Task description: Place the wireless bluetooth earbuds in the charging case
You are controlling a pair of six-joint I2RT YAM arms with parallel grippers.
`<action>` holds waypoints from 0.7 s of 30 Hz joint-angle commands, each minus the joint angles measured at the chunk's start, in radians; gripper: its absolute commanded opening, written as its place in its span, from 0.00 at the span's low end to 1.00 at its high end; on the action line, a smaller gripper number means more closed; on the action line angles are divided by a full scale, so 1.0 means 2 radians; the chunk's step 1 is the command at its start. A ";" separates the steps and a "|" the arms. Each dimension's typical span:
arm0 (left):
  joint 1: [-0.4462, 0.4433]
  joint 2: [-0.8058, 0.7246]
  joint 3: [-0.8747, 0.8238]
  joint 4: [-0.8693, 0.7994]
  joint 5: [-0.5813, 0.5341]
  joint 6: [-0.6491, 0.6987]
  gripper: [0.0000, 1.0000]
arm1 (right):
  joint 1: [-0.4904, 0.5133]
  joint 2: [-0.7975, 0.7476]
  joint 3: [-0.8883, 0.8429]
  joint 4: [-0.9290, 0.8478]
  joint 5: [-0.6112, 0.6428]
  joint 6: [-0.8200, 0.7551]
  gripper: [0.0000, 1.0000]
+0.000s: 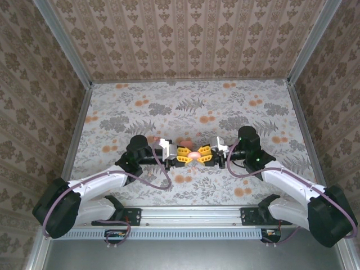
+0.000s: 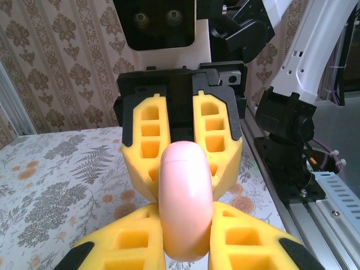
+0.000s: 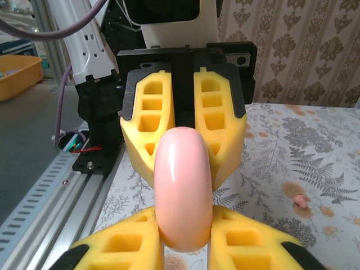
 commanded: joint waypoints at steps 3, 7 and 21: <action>-0.003 -0.006 0.004 -0.039 0.004 0.028 0.31 | 0.006 -0.004 0.039 -0.088 -0.034 -0.054 0.12; -0.017 -0.032 0.025 -0.163 -0.031 0.110 0.48 | 0.006 -0.024 0.087 -0.293 0.046 -0.179 0.11; -0.053 -0.045 0.050 -0.304 -0.130 0.210 0.50 | 0.081 0.023 0.173 -0.470 0.197 -0.258 0.12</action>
